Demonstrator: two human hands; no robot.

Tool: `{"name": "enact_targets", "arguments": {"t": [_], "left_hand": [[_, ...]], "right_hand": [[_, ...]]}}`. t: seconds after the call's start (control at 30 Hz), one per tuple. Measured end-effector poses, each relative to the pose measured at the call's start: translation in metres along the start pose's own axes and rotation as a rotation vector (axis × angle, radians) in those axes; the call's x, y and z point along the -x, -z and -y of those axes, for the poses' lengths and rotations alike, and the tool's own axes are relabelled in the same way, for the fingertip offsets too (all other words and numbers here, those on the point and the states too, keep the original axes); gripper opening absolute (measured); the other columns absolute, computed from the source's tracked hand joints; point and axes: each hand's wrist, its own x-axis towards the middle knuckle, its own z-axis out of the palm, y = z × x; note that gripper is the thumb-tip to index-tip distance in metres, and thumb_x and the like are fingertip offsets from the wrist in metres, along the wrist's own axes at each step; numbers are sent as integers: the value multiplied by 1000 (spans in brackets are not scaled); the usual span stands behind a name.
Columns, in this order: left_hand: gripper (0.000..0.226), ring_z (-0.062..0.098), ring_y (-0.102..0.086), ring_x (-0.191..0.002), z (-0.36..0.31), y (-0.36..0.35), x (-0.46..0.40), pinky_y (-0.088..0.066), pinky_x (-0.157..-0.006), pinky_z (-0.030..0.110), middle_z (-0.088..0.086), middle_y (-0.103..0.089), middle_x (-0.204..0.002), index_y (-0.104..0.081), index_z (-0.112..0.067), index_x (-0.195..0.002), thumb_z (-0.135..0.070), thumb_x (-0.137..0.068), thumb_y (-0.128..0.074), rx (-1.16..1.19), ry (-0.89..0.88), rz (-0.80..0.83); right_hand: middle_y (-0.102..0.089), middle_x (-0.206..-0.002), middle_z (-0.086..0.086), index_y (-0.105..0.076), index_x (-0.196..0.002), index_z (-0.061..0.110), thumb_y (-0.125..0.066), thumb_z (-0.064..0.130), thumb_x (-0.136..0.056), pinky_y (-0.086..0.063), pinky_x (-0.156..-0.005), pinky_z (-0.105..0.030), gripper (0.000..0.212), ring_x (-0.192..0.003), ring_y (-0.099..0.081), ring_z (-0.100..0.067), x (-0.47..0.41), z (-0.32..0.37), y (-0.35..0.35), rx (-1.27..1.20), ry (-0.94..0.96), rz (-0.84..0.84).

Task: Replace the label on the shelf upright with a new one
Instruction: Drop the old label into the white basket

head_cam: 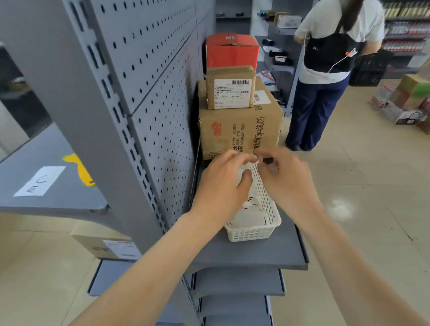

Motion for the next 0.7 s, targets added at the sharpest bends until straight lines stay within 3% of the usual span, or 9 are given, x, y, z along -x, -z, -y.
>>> {"name": "enact_targets", "arguments": {"t": [0.13,0.23,0.33,0.43,0.57,0.7], "left_hand": [[32,9,-61,-117,-20,35,11,-52,-102,40,-9,-64,-123,-64,-22,-127,-11,-97,-61,114,-88,-98],[35,8,-64,-112,-36,62,22,-57,-93,38,-6,-67,-118,-65,-18,-125,-4,-94,-62,175,-206,-208],[33,4,-65,-104,-48,95,35,-59,-87,32,-5,-67,-111,-67,-15,-123,-1,-94,-62,229,-300,-323],[29,8,-66,-91,-47,133,46,-58,-73,28,-5,-65,-103,-68,-13,-116,1,-92,-63,197,-366,-450],[26,16,-68,-87,-17,189,67,-61,-61,38,-2,-62,-100,-67,-10,-113,6,-94,-59,181,-389,-525],[26,19,-68,-83,26,252,84,-62,-57,37,-2,-60,-96,-68,-13,-108,5,-93,-57,150,-304,-603]], "right_hand": [[-72,-122,12,-68,-130,30,-58,12,-95,-57,-94,-35,40,-100,-68,-13,14,45,31,-173,89,-124],[-71,-115,14,-68,-129,31,-59,7,-93,-54,-88,-20,44,-94,-65,-1,30,74,45,-266,182,-182],[-71,-107,13,-68,-125,28,-61,2,-91,-51,-79,-7,44,-94,-66,0,48,110,50,-343,288,-223],[-70,-102,10,-63,-128,26,-62,3,-89,-55,-76,-12,45,-90,-67,-7,62,152,49,-414,372,-239],[-68,-107,2,-54,-137,27,-66,7,-91,-54,-74,-10,51,-89,-66,-9,82,206,28,-432,468,-178],[-65,-100,4,-64,-125,20,-63,4,-93,-58,-71,-26,36,-78,-65,-13,99,259,-11,-395,607,-203]]}}
